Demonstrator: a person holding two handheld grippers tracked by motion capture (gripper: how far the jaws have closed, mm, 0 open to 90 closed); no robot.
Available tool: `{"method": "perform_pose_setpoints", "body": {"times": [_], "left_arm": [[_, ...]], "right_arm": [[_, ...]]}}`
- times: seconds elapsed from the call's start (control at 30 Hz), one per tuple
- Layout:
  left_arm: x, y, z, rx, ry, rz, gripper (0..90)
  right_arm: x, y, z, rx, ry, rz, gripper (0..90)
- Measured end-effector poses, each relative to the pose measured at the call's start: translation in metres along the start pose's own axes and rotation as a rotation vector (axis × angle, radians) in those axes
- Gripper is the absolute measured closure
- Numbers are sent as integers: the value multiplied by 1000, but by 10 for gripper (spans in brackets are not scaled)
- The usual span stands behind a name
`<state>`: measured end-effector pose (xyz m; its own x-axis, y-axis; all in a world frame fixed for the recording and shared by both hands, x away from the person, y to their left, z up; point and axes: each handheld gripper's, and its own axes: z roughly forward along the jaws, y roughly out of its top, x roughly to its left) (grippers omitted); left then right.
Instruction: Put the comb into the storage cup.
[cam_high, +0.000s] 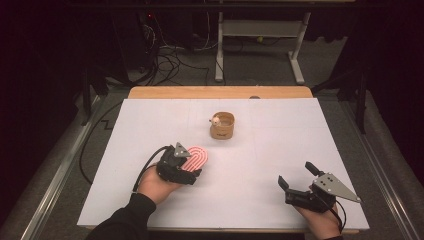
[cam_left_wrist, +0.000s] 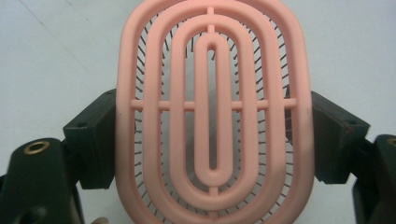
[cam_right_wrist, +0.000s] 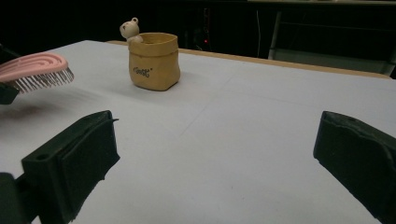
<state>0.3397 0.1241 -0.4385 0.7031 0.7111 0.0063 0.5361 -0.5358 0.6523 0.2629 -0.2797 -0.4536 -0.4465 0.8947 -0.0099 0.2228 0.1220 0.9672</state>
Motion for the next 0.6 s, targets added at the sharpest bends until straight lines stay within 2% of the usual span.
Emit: {"method": "perform_pose_setpoints", "body": {"times": [0.1, 0.13, 0.17, 0.23, 0.33, 0.6], "left_arm": [[0, -1, -5, -42, -2, 3, 183], [0, -1, -5, -42, -2, 3, 183], [1, -2, -8, -66, -11, -1, 183], [2, -3, -9, -76, -20, -5, 183], [5, -3, -16, -121, -48, -21, 184], [7, -4, -24, -176, -38, -42, 183]], "right_arm": [[0, 0, 0, 0, -1, 1, 2], [0, 0, 0, 0, -1, 1, 2], [0, 0, 0, 0, -1, 2, 2], [0, 0, 0, 0, -1, 2, 2], [0, 0, 0, -3, 1, -1, 2], [0, 0, -1, -10, -3, 3, 2]]}}
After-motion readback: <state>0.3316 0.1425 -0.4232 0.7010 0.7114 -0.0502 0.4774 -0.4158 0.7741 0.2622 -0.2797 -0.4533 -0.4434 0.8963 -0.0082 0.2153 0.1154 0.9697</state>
